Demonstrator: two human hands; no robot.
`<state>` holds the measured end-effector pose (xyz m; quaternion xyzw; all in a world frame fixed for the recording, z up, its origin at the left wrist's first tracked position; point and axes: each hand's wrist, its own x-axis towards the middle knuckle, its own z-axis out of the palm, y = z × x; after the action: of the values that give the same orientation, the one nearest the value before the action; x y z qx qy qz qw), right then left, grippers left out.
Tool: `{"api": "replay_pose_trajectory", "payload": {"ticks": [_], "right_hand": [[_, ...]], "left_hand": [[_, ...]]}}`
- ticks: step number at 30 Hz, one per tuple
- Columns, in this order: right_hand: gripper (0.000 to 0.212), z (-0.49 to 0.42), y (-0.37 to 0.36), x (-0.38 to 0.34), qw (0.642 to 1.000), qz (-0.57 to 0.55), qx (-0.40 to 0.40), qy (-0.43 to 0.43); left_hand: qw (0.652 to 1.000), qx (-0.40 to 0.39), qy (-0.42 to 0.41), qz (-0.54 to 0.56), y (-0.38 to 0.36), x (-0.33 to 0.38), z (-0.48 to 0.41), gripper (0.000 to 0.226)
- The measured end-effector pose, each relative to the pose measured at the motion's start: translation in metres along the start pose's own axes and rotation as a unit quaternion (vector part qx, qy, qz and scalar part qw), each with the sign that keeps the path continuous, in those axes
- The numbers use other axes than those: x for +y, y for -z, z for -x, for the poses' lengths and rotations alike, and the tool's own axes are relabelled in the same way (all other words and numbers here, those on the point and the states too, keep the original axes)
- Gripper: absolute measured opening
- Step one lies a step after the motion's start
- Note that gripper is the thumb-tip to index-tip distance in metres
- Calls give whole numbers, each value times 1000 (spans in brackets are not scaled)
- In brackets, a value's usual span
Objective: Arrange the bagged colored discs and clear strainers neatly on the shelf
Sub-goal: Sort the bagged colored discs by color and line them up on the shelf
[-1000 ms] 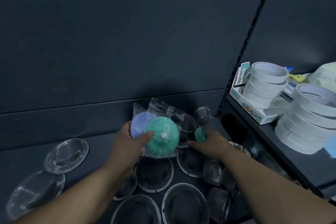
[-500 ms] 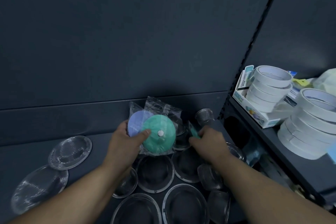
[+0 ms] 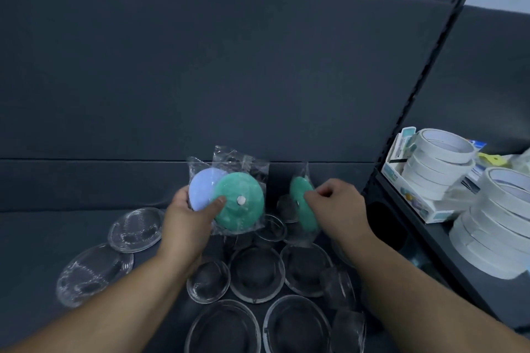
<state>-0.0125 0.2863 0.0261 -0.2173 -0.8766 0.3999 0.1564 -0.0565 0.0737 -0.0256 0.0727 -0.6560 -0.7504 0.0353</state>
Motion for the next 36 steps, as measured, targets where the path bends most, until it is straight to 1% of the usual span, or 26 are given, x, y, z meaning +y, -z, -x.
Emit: {"api": "replay_pose_trajectory", "payload": {"ticks": [5, 8, 10, 12, 13, 15, 16, 17, 18, 20, 21, 23, 24, 27, 29, 31, 34, 36], "right_hand": [[9, 14, -22, -35, 989, -129, -65, 31], [5, 28, -52, -50, 963, -240, -123, 5], [6, 42, -73, -59, 935, -313, -166, -26], [10, 60, -94, -71, 900, -367, -225, -63], [13, 71, -103, -77, 879, -388, -263, -87], [16, 97, -121, -92, 826, -428, -342, -134], [17, 110, -131, -98, 804, -442, -369, -150], [16, 125, -141, -106, 790, -448, -388, -159], [15, 139, -152, -114, 783, -445, -401, -165], [8, 171, -173, -131, 783, -420, -431, -158], [10, 189, -184, -141, 782, -402, -454, -144], [25, 230, -208, -159, 777, -374, -493, -121], [29, 252, -221, -168, 775, -362, -506, -116], [29, 325, -265, -199, 754, -331, -556, -114], [34, 371, -297, -221, 744, -313, -580, -110], [35, 415, -327, -243, 734, -303, -600, -102], [29, 471, -364, -273, 711, -303, -626, -103], [31, 502, -387, -291, 701, -302, -639, -99]], "left_hand": [[991, 132, -33, -6, 37, 8, 16, 35], [975, 217, -35, -32, 75, 8, 29, 37], [965, 257, -33, -46, 104, 7, 42, 39], [957, 286, -32, -41, 133, 8, 57, 42], [954, 298, -27, -31, 147, 9, 65, 45], [950, 312, -20, -14, 176, 12, 80, 46], [948, 317, -22, -2, 191, 13, 88, 45], [947, 321, -27, 10, 206, 15, 96, 44], [946, 322, -30, 19, 221, 18, 104, 44], [946, 322, -32, 31, 257, 24, 121, 46], [945, 324, -31, 36, 277, 27, 130, 46], [943, 327, -23, 53, 323, 31, 148, 44], [941, 332, -18, 65, 349, 33, 158, 42], [930, 357, -13, 83, 429, 41, 191, 29], [921, 380, -15, 85, 483, 44, 214, 26], [912, 400, -17, 92, 534, 46, 234, 29], [896, 432, -20, 96, 600, 49, 260, 36], [886, 452, -25, 104, 639, 51, 273, 39]]}}
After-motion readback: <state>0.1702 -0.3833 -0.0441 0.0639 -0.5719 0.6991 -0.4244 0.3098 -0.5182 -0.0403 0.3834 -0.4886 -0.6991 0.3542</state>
